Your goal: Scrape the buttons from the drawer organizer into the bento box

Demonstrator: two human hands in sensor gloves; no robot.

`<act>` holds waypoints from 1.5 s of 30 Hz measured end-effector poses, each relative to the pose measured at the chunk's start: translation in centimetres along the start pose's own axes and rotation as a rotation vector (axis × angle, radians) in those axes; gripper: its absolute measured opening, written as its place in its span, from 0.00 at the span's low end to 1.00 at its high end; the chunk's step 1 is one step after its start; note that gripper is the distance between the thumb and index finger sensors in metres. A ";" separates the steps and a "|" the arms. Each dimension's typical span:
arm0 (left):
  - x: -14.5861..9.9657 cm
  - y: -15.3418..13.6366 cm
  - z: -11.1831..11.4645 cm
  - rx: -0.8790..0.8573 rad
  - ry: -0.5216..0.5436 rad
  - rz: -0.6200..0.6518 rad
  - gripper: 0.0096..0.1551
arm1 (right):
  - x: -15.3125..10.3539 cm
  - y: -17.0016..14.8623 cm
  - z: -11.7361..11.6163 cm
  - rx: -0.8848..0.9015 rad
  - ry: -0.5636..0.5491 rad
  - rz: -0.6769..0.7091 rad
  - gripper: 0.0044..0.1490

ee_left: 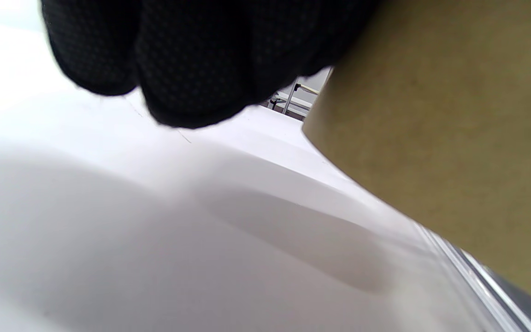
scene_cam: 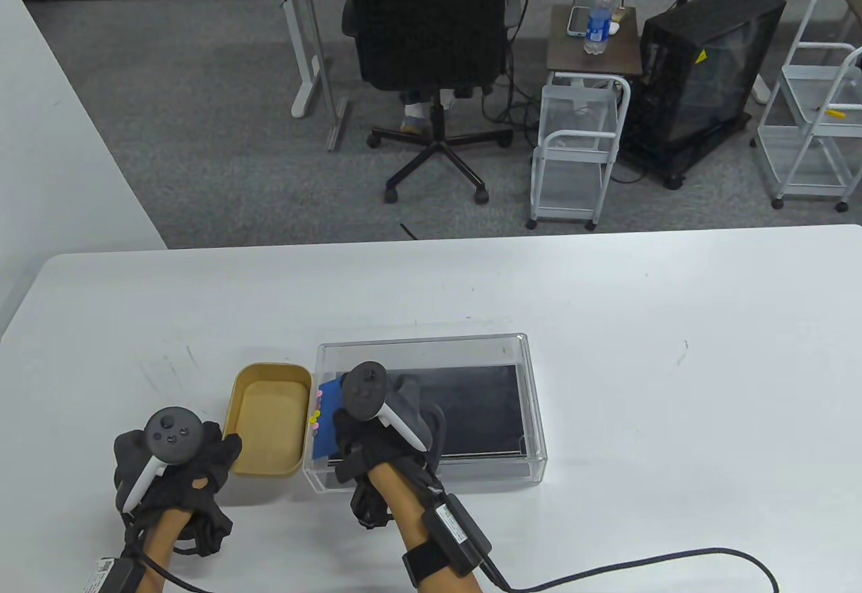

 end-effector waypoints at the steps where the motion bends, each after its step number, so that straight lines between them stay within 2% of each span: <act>1: 0.0 0.0 0.0 -0.002 -0.002 -0.001 0.13 | 0.0 0.1 -0.1 0.014 0.014 0.000 0.36; 17: 0.0 -0.8 -0.2 -0.012 -0.003 -0.037 0.13 | 0.1 -0.7 1.2 0.044 -0.027 -0.016 0.35; 34: 1.6 -4.4 0.6 0.120 -0.047 -0.228 0.15 | 0.3 -1.3 1.9 0.047 -0.064 -0.018 0.34; 39: 1.8 -4.9 1.1 0.175 -0.105 -0.281 0.21 | 0.4 -1.4 2.5 0.040 -0.087 -0.015 0.35; 43: 1.5 -4.8 0.7 0.222 -0.099 -0.296 0.27 | 0.4 -1.5 3.6 0.048 -0.128 -0.016 0.35; 45: 1.0 -4.3 0.0 0.242 -0.061 -0.289 0.28 | 0.5 -1.6 4.0 0.041 -0.141 -0.016 0.36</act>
Point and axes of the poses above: the tracker on the back of each hand, its own y axis roughly to the thumb side, its own x axis roughly from the wrist to the fingertips, z = x × y, the point moved 5 cm from there along x, roughly from the wrist to the fingertips, and after that the axes turned 13 degrees about -y, right-handed, at the moved point
